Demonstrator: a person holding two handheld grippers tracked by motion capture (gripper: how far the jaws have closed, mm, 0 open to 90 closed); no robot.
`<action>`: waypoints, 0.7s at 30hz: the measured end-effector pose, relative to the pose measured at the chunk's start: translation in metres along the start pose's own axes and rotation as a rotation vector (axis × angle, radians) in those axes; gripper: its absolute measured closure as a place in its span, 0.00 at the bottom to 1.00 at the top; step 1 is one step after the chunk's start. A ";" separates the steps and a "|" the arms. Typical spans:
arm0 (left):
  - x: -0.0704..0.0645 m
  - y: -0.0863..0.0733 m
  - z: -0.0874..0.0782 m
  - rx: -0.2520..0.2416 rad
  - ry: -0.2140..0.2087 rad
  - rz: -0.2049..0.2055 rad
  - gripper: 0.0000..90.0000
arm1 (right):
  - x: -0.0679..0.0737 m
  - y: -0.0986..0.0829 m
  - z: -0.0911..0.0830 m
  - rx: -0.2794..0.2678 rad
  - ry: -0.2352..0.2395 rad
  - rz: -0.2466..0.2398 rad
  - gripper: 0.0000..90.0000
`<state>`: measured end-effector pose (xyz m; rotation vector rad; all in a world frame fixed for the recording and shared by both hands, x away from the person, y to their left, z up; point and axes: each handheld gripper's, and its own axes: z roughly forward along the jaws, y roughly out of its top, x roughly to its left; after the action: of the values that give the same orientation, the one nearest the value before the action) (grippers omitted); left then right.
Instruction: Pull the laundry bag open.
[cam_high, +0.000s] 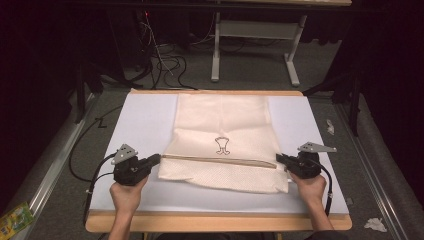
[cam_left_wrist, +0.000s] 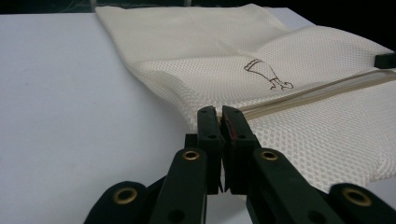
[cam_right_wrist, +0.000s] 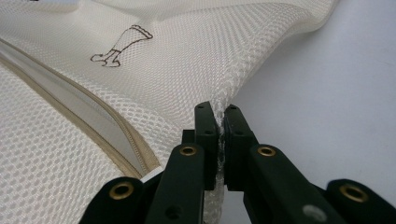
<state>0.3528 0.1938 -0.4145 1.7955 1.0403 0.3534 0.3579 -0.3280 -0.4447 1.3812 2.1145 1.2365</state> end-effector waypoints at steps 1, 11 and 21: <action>0.000 0.000 0.000 0.000 0.000 0.000 0.97 | 0.000 0.000 0.000 0.000 0.000 0.000 0.98; 0.001 -0.002 0.001 -0.004 -0.008 0.000 0.97 | 0.000 0.002 0.001 -0.004 0.004 0.011 0.97; -0.001 -0.004 0.007 -0.001 0.004 0.008 0.96 | -0.001 0.002 0.004 0.009 0.010 0.021 0.97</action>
<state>0.3546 0.1893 -0.4209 1.7992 1.0362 0.3620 0.3621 -0.3265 -0.4459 1.4071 2.1201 1.2461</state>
